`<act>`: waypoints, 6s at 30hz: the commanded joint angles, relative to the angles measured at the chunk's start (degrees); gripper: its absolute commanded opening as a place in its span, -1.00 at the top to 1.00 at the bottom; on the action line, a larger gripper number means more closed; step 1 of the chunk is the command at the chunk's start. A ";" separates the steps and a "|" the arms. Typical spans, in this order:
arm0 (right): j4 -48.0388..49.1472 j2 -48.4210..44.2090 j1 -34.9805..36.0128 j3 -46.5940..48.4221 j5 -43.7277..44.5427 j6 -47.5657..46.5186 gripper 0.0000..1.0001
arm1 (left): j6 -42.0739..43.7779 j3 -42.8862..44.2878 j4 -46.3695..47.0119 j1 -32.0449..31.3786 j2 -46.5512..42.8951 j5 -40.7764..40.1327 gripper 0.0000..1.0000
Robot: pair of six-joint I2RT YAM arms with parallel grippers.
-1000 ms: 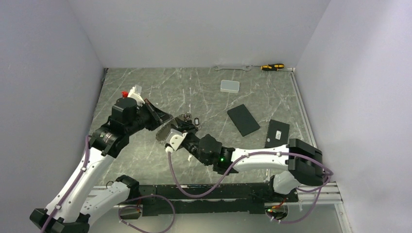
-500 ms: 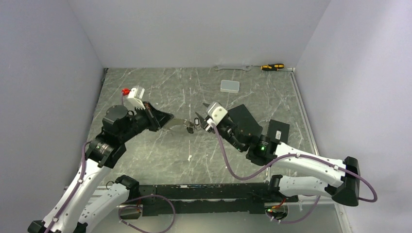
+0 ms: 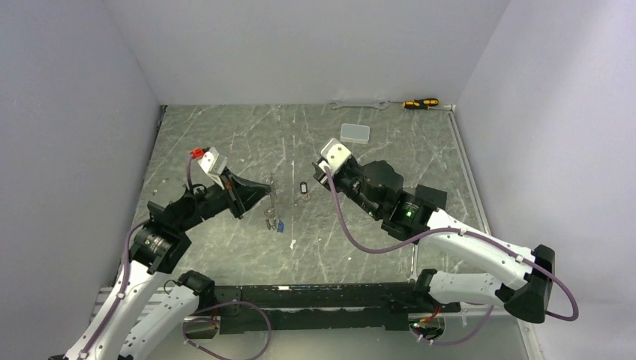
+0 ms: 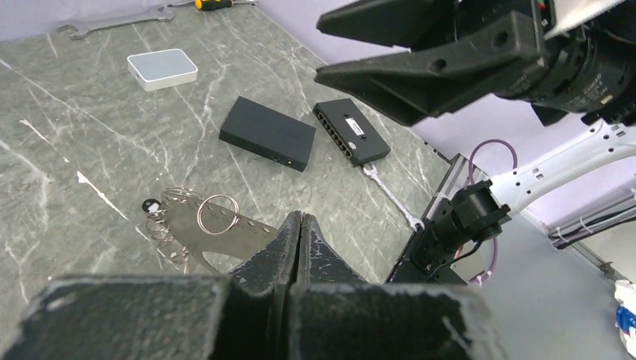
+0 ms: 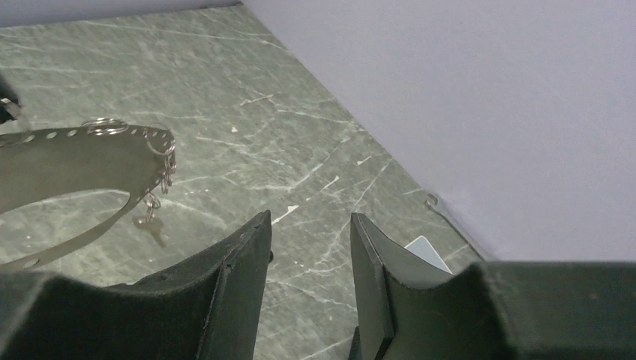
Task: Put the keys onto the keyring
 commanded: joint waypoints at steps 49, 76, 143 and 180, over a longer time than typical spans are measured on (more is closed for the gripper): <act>8.43 5.43 -5.04 0.94 -47.77 21.15 0.23 | 1.37 -5.74 18.09 -0.14 -0.54 14.12 1.00; 10.36 8.30 -5.55 0.92 -51.20 21.71 0.69 | 0.71 -6.33 19.37 -0.14 -1.18 15.30 1.00; 10.27 -0.89 -7.24 -6.15 -63.41 18.12 1.00 | 14.63 3.96 0.57 -0.13 3.71 31.93 0.02; 27.10 3.67 -7.68 -7.84 -65.64 31.41 1.00 | 8.06 -2.77 12.99 -0.10 3.52 31.14 0.33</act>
